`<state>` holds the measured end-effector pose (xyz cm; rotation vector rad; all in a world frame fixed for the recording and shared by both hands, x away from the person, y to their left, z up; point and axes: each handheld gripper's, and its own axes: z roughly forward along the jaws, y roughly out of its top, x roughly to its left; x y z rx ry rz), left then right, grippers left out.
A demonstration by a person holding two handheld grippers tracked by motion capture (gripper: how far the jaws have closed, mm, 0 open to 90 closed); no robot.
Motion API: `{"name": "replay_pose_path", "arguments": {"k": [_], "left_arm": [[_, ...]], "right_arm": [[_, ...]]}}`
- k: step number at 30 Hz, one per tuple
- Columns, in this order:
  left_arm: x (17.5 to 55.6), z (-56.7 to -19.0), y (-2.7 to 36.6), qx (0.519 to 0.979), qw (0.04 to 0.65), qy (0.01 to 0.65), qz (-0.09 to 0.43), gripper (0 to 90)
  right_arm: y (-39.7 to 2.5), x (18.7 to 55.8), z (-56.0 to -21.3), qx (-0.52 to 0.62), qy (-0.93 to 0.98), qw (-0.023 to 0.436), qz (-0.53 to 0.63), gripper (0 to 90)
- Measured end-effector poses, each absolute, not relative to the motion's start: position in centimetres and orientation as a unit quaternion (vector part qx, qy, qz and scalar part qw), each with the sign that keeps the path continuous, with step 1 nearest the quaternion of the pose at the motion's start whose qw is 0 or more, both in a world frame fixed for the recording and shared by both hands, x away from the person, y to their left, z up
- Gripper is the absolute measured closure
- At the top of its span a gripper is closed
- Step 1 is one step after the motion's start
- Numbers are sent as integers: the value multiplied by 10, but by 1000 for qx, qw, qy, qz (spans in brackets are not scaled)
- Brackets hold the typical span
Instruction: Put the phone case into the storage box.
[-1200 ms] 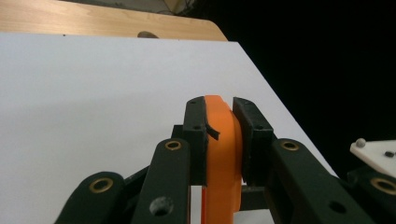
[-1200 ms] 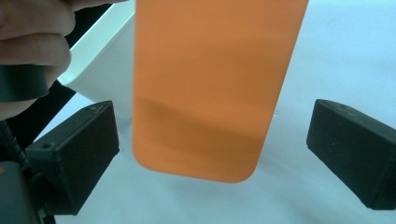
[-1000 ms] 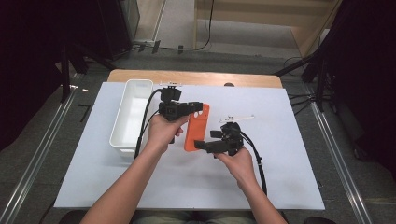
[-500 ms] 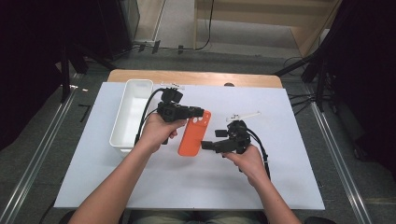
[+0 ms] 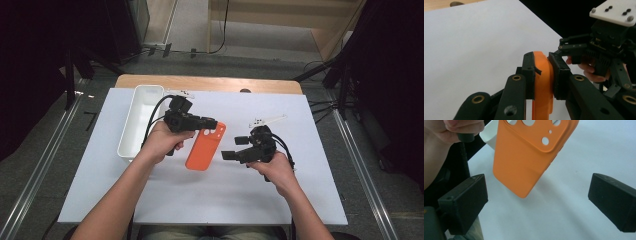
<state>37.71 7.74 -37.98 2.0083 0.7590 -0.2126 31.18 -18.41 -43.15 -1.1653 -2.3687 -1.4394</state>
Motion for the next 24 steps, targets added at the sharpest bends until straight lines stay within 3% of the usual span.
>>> {"name": "replay_pose_path", "arguments": {"k": [5,24], "left_arm": [[374,-384,79,822,472,305,-92,750],[363,-400,84,825,475,277,-131,750]], "right_arm": [[-193,311,-426,-385,-790,50,-475,15],[-215,312,-425,-373,-800,52,-466,16]]}}
